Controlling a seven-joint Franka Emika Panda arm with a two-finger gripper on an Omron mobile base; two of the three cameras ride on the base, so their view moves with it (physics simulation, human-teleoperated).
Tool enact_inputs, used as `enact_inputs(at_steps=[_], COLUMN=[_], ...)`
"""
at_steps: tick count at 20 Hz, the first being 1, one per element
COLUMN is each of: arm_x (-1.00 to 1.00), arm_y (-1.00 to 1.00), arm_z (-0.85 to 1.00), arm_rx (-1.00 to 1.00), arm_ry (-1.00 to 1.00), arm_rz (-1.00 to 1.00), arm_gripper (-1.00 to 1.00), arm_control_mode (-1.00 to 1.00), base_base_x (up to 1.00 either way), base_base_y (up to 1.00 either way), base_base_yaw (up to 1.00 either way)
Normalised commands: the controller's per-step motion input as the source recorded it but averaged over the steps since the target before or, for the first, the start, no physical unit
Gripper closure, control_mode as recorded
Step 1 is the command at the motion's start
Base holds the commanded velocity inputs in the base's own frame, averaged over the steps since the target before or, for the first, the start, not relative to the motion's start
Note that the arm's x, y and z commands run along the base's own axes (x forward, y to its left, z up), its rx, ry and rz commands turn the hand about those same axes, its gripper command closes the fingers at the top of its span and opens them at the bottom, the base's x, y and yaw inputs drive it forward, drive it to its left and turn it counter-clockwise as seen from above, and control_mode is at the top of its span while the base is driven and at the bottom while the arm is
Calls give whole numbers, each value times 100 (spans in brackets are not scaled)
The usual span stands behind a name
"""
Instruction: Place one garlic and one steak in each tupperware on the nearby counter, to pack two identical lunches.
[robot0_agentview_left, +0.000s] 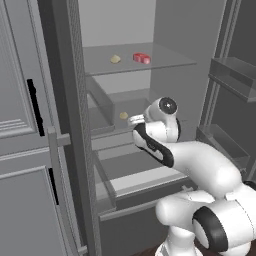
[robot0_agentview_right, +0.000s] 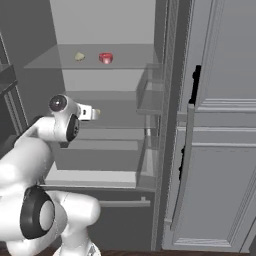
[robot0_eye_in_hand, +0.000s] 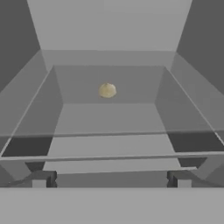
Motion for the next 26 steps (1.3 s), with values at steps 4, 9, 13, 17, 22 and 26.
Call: enact_inputs(at_steps=[4, 9, 13, 17, 22, 26], arm_x=[66, 63, 64, 63, 67, 65], arm_y=[7, 13, 20, 16, 10, 13], arm_z=[-23, -24, -31, -25, -17, -11], arm_rx=[1, 0, 0, 0, 0, 0], arm_ry=[6, 9, 4, 0, 0, 2], arm_rz=[0, 0, 0, 0, 0, 0], arm_gripper=[-100, -100, -100, -100, -100, -100], arm_control_mode=[-100, -100, -100, -100, -100, -100], base_base_x=[0, 0, 0, 0, 0, 0], base_base_y=[0, 0, 0, 0, 0, 0], base_base_yaw=[0, 0, 0, 0, 0, 0])
